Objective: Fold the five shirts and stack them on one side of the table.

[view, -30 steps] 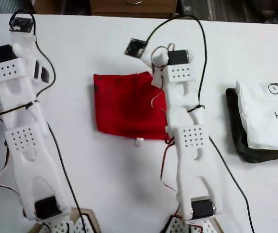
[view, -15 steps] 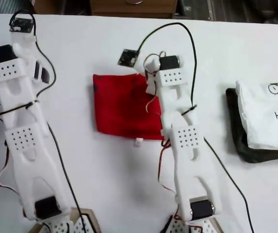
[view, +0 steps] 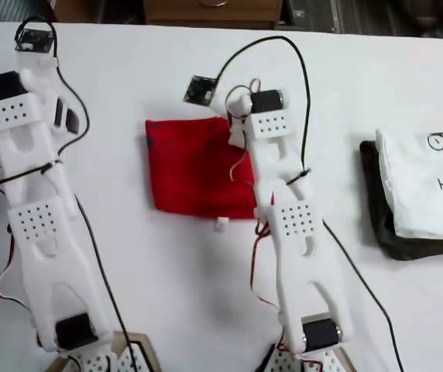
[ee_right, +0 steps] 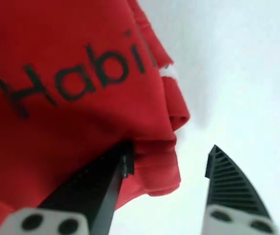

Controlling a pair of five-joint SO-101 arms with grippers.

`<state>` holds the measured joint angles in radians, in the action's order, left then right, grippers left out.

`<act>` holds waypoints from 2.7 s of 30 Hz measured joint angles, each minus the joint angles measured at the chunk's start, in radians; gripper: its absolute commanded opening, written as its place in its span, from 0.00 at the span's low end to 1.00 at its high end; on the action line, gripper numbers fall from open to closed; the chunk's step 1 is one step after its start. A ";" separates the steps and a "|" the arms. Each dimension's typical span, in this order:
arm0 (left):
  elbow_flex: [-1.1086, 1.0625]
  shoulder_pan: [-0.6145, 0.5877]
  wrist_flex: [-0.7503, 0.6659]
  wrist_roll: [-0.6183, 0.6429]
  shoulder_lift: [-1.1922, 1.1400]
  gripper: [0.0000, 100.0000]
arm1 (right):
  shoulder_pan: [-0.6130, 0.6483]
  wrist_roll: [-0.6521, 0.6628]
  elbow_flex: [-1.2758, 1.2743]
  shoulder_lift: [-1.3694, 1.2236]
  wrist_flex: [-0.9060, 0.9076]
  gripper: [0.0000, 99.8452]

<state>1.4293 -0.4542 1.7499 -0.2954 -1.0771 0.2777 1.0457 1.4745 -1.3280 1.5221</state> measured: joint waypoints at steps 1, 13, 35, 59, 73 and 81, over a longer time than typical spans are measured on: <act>0.000 0.000 0.000 0.000 0.000 0.23 | 0.000 0.000 -0.020 0.002 -0.021 0.22; 0.000 0.000 0.000 0.000 0.000 0.23 | 0.017 0.003 -0.066 0.026 -0.115 0.02; 0.000 0.000 0.000 0.000 0.000 0.23 | 0.141 0.003 -0.003 0.146 -0.110 0.02; 0.000 0.000 0.000 0.000 0.000 0.23 | 0.091 0.002 0.150 0.138 0.043 0.11; 0.000 -0.021 0.000 0.000 0.000 0.23 | 0.203 0.003 0.155 -0.051 0.094 0.08; 0.000 -0.018 0.000 0.000 0.000 0.23 | 0.192 0.000 0.178 -0.078 0.092 0.08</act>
<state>1.4293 -0.4726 1.7499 -0.2954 -1.0771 0.4695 1.0457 1.6525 -1.4062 1.6141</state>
